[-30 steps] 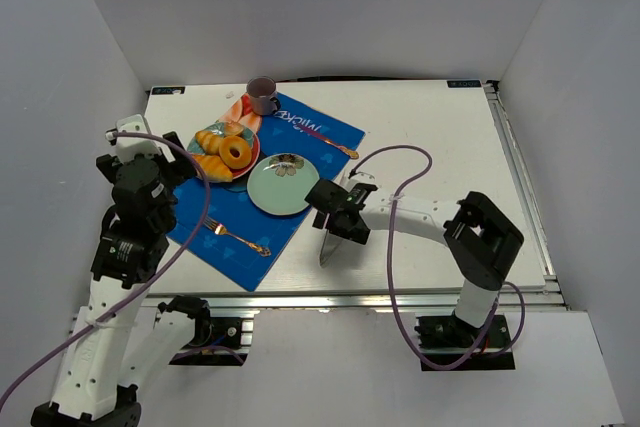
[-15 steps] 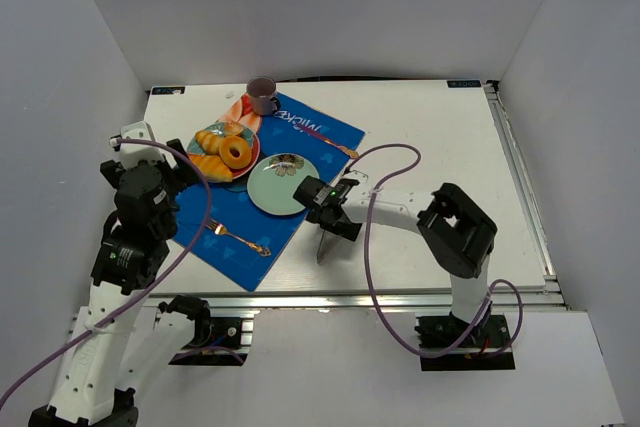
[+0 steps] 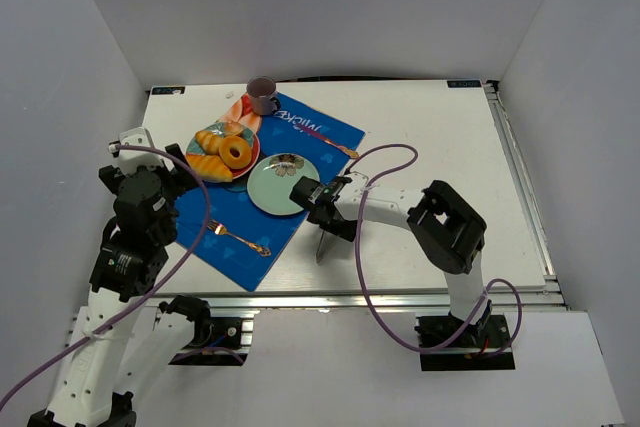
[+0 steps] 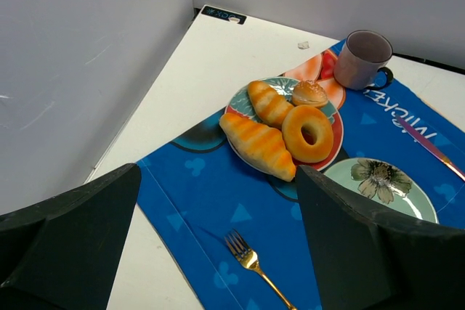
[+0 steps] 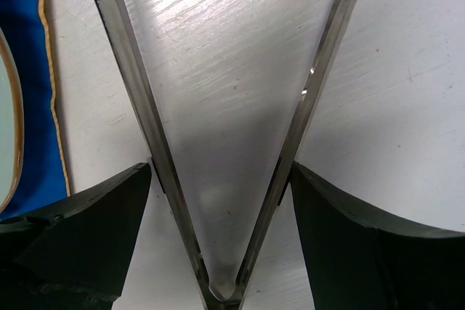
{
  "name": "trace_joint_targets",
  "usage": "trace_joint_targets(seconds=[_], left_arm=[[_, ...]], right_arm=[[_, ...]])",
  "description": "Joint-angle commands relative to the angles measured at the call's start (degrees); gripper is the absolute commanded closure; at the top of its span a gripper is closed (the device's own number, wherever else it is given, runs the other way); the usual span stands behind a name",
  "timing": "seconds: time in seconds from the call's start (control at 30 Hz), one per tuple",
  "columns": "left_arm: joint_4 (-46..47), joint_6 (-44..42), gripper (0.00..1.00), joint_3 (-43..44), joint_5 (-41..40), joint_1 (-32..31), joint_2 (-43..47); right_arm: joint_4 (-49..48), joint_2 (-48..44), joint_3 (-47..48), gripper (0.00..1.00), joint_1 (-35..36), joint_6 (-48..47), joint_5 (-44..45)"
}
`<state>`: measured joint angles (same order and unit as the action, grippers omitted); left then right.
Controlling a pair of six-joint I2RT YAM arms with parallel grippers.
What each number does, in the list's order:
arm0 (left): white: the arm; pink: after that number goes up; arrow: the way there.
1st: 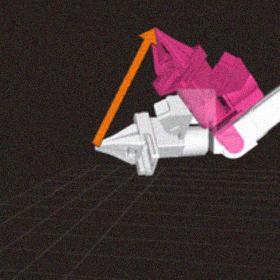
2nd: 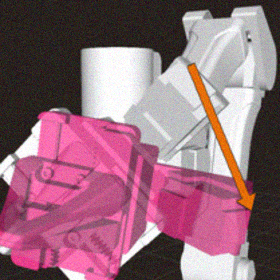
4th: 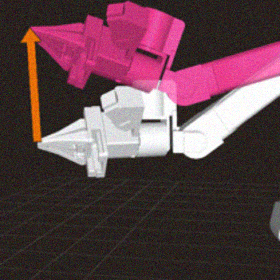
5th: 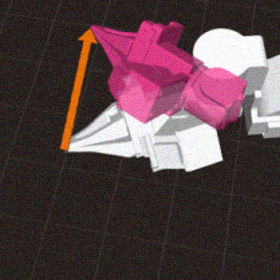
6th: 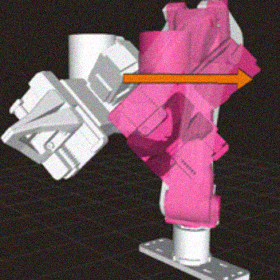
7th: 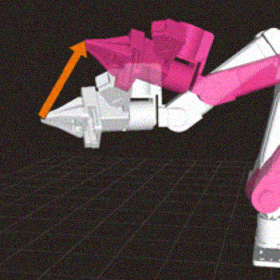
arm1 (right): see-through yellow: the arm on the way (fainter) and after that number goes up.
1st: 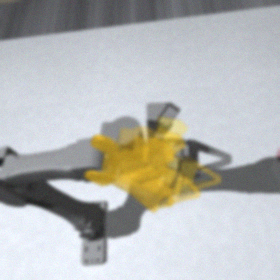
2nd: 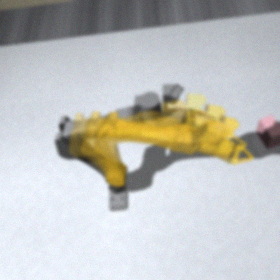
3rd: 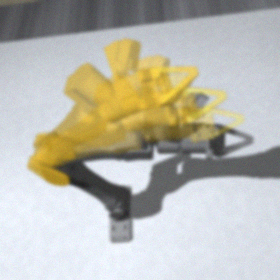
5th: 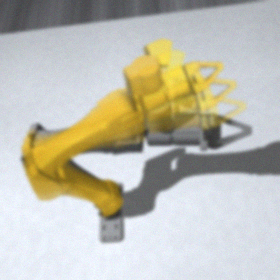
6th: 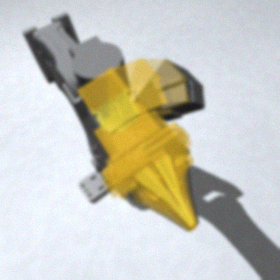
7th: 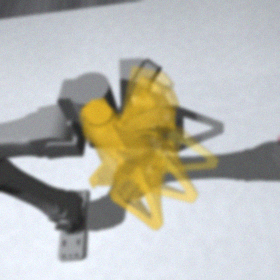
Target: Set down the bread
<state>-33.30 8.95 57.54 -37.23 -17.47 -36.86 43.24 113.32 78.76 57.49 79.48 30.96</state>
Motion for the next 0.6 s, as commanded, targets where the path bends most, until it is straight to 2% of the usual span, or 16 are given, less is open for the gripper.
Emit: trace_joint_targets(seconds=[0.0,0.1,0.27,0.47,0.57], left_arm=[[-0.7,-0.6,0.02,-0.4,-1.6,-0.5,0.5],[-0.7,-0.7,0.02,-0.5,-2.0,-0.5,0.6],[-1.1,-0.1,0.02,-0.3,-3.5,-0.6,0.7],[-0.9,-0.5,0.02,-0.4,-3.2,-0.5,0.5],[-0.5,-1.2,0.02,-0.6,-3.8,-0.6,0.1]], right_arm=[[3.1,1.3,0.0,0.17,0.2,3.3,0.3],[3.1,1.0,-0.7,0.26,0.2,3.8,-0.3],[1.8,-1.2,-3.3,0.55,0.2,4.5,-1.5],[4.0,-6.4,-4.1,0.59,0.1,2.2,1.6],[6.1,-13.0,-4.4,0.59,0.3,-1.9,4.4]])
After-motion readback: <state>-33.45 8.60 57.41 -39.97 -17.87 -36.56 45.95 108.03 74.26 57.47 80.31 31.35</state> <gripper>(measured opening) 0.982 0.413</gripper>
